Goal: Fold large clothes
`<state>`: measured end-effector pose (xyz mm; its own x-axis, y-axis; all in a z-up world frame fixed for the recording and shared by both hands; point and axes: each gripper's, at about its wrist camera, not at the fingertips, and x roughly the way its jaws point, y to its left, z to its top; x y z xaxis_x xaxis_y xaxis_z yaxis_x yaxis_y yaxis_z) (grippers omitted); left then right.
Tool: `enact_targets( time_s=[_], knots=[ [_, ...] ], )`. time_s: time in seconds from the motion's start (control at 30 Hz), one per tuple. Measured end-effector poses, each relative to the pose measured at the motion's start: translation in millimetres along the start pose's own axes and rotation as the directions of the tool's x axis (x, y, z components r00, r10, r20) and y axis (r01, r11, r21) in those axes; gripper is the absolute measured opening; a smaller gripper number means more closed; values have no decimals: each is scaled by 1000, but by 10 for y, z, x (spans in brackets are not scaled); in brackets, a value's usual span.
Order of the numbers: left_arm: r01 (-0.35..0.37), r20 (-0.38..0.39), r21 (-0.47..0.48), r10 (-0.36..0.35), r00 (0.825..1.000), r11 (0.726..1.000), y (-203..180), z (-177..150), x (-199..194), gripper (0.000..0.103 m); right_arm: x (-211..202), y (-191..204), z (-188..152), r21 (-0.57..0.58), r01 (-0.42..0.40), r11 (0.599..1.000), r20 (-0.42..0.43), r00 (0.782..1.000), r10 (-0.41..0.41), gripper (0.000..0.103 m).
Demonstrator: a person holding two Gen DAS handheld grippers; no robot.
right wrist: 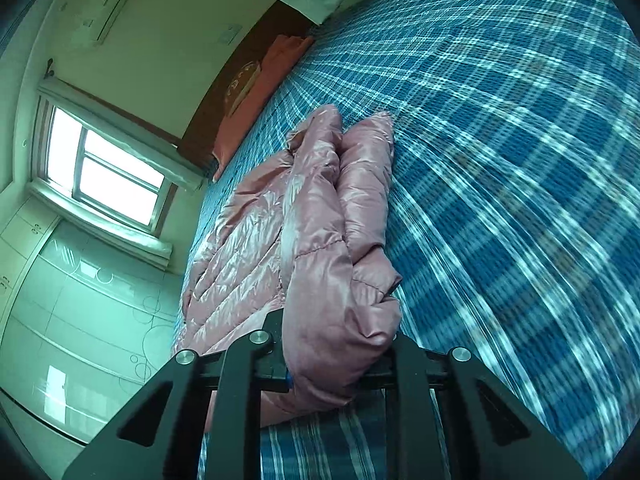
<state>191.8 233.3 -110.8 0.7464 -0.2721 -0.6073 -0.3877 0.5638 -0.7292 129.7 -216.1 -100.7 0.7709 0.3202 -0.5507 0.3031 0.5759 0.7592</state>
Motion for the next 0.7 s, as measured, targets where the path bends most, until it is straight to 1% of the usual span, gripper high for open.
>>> enact_targets(
  time_s=[0.37, 0.57, 0.7],
  knots=[
    [-26, -24, 13, 27, 999, 1000, 373, -323, -561, 13, -426, -245, -376, 5, -2, 1000, -48, 999, 2, 19],
    [-37, -33, 18, 37, 999, 999, 529, -432, -744, 13, -538, -359, -508, 19, -14, 1000, -63, 998, 15, 19],
    [-40, -33, 19, 41, 999, 999, 572, -456, -779, 13, -532, -410, -537, 23, -17, 1000, -69, 997, 18, 19]
  ],
)
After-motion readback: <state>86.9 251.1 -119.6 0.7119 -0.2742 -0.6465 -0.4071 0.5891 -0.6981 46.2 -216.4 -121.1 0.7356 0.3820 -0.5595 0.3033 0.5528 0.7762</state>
